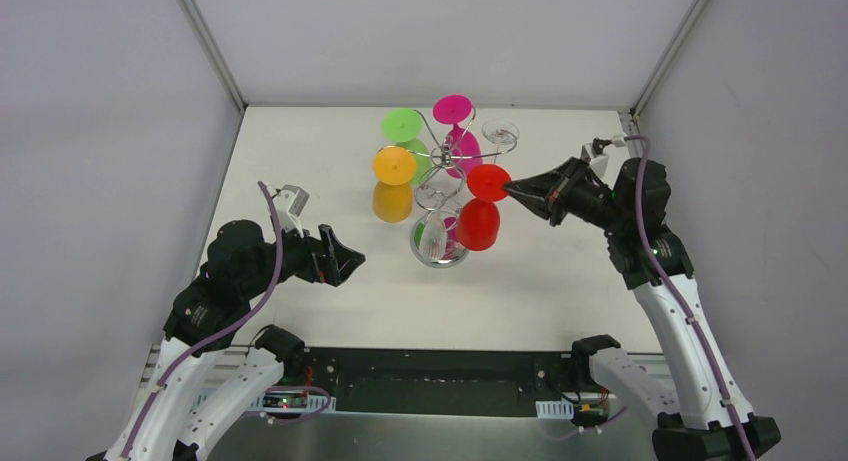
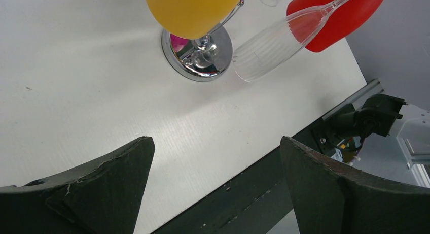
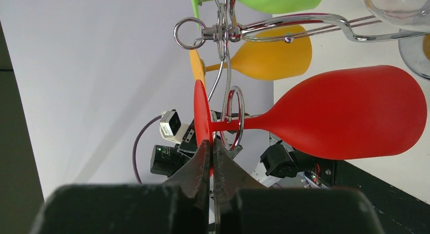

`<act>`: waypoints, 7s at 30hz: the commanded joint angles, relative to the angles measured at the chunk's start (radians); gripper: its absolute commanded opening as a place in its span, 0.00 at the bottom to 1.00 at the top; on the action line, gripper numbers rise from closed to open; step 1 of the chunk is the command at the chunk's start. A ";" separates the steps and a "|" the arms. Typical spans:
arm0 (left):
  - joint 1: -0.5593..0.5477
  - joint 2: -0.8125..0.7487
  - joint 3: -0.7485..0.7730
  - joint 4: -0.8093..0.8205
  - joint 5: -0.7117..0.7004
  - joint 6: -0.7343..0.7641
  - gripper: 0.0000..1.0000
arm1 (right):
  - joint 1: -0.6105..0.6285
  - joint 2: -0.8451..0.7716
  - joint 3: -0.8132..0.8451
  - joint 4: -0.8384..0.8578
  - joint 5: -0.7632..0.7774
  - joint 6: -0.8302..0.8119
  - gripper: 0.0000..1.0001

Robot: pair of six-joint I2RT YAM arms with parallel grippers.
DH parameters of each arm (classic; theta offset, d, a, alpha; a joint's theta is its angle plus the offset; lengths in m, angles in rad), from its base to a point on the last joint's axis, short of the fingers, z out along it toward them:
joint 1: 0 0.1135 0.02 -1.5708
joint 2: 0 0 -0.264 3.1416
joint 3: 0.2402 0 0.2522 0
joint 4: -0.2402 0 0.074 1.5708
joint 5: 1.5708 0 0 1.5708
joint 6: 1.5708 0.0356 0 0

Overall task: Take the wine glass off the wine glass rack
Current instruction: Pick up the wine glass from the wine rack, then place the wine glass at the center of the board.

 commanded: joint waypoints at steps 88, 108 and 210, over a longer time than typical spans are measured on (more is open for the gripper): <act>0.007 -0.009 0.013 0.002 0.236 -0.492 1.00 | -0.010 -0.320 0.065 -0.390 -0.137 -0.591 0.00; 0.007 -0.049 -0.031 0.003 0.294 -0.587 1.00 | 0.830 -0.143 0.094 -0.315 0.484 -0.804 0.00; -0.003 -0.091 -0.274 0.229 0.744 -0.585 0.00 | 1.563 0.189 0.172 -0.063 1.263 -1.278 0.55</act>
